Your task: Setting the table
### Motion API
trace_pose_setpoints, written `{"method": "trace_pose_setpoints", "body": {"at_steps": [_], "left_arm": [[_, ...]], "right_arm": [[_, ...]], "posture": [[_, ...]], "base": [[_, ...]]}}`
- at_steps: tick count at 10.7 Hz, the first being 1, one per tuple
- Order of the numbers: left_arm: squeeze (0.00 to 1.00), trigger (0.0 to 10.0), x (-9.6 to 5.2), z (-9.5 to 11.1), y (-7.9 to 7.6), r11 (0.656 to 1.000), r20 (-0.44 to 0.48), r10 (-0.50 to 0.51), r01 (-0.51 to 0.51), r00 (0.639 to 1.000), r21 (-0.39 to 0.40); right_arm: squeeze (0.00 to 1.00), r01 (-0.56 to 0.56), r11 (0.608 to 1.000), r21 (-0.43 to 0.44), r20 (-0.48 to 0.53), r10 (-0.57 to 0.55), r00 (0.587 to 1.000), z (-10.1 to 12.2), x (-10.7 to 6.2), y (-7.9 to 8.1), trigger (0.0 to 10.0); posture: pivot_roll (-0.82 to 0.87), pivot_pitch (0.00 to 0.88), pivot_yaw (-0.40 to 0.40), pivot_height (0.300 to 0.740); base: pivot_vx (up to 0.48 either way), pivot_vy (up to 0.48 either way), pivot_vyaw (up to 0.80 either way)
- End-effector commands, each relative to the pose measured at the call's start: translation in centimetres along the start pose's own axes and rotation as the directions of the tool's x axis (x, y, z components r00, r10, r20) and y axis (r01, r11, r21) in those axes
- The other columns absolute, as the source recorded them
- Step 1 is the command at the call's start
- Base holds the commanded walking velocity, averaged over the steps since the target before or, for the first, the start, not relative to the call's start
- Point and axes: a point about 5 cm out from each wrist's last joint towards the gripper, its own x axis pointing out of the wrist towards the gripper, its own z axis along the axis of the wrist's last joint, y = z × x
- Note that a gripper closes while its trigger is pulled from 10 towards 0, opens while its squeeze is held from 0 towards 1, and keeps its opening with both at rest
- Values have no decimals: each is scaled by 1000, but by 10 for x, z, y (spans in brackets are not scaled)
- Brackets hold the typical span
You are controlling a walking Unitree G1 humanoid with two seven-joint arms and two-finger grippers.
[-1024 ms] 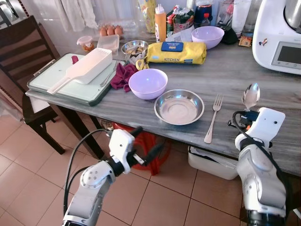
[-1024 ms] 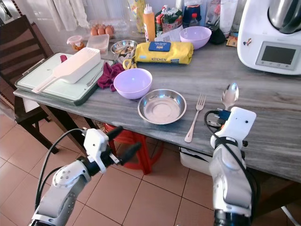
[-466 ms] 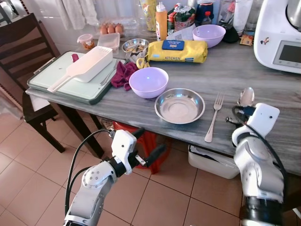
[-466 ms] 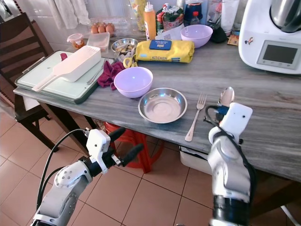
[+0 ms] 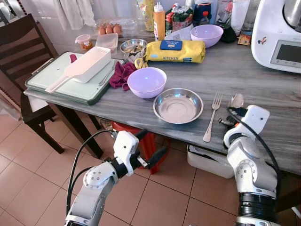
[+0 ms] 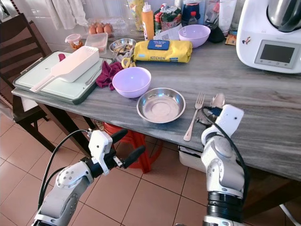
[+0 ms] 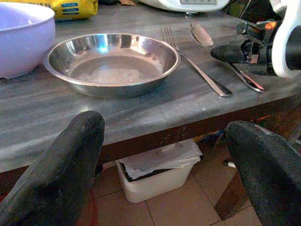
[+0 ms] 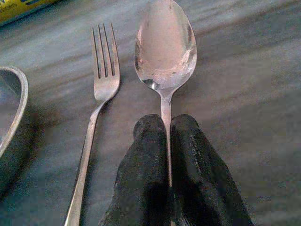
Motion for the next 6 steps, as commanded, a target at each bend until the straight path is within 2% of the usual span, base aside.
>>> {"method": "trace_pose_setpoints", "body": {"at_steps": [1,6], "left_arm": [[0,10000,-1,-1,1,1000,-13,-8,8,1000,0],[0,10000,1,1,0,1000,-12,-7,7,1000,4]], "right_arm": [[0,2,1000,6,-24,-2,1000,-3,1,1,10000],[0,-2,999,34,-29,3,1000,-1,6,3,10000]], "posture": [[-164,98,107,740],[-161,91,106,740]], "base": [[0,0,0],[0,0,0]]}}
